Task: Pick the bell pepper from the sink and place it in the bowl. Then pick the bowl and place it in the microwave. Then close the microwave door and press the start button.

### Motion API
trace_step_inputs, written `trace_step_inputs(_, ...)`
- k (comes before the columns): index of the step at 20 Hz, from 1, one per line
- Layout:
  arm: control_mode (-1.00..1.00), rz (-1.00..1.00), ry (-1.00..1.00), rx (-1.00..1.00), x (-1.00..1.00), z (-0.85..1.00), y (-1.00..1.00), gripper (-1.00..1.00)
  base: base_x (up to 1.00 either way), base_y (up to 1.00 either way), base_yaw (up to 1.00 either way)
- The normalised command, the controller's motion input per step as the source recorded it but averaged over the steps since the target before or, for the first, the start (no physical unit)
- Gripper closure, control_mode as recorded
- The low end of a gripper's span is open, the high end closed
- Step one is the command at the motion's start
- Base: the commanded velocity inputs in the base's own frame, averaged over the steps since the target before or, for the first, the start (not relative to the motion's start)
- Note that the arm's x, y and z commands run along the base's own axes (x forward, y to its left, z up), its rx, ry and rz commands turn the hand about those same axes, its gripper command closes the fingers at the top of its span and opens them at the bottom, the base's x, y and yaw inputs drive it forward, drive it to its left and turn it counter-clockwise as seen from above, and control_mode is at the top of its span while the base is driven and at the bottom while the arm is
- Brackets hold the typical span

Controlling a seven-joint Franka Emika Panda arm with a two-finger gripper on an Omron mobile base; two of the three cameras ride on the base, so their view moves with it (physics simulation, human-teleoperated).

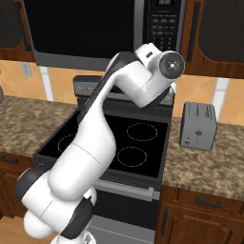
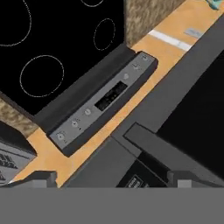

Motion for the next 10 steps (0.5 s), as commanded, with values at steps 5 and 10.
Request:
trace_step_inputs(5,-1.0,-0.39,-0.22,0.43,0.28,-0.15,0.63,-1.0,0.0,0.0,0.0)
trace_step_inputs(10,-1.0,0.0,0.02,0.21,0.25,0.09,0.0,-1.0,0.0,0.0,0.0)
